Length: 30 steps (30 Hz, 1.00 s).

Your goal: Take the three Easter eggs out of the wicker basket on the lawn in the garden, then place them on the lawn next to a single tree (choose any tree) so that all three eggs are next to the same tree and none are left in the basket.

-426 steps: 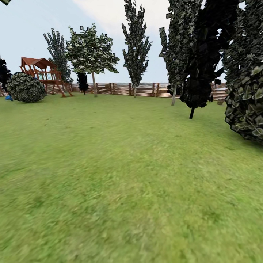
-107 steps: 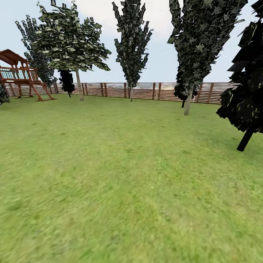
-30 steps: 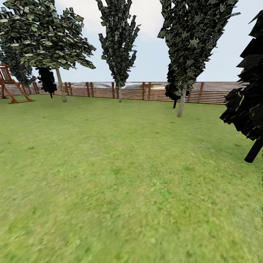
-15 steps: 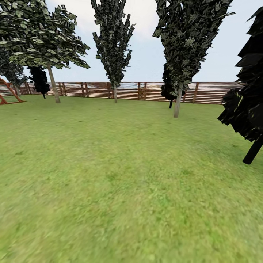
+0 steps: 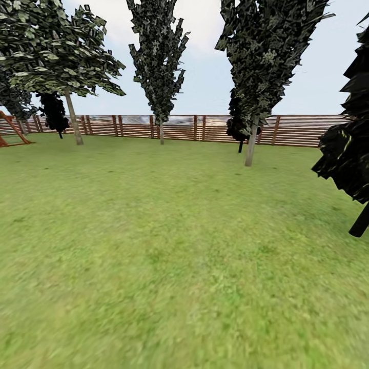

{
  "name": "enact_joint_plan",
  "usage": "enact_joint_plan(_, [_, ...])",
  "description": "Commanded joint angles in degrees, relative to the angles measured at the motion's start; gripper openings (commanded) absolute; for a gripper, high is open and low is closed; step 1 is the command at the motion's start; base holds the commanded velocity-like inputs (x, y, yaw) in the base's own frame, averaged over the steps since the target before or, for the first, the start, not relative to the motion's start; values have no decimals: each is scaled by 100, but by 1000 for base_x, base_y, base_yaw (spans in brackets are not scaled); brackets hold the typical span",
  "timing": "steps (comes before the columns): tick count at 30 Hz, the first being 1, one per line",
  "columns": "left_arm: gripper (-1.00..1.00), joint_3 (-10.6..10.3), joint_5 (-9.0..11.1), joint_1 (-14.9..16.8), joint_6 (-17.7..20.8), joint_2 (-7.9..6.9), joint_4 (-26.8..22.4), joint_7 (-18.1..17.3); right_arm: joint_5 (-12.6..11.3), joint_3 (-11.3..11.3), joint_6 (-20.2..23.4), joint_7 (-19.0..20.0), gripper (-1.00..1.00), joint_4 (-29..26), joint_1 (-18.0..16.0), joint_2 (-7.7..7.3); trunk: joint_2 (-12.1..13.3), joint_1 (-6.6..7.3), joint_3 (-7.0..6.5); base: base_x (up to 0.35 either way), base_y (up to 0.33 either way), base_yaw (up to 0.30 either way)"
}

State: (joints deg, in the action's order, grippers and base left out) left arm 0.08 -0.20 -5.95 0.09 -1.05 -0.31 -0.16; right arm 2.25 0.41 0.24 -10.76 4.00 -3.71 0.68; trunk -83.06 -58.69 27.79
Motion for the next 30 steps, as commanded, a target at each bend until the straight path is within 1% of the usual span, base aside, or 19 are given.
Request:
enact_joint_plan(1, [100, 1, -2, -2, 2, -1, -4, -2, 23, 3, 3, -23, 100, 13, -7, 2, -2, -3, 4, 336, 0, 0])
enact_joint_plan(10, [100, 0, -6, 0, 3, -1, -3, -2, 22, 3, 3, -23, 100, 13, -7, 2, -2, -3, 4, 335, 0, -5])
enact_joint_plan(17, [100, 1, -6, -2, 8, -1, -1, -2, 23, 3, 3, -23, 100, 13, -7, 2, -2, -3, 9, 335, 0, -147])
enact_joint_plan(30, [100, 3, -6, 0, 6, -1, 0, -2, 21, 3, 1, -23, 100, 13, -7, -3, -2, -3, 10, 335, 0, -7])
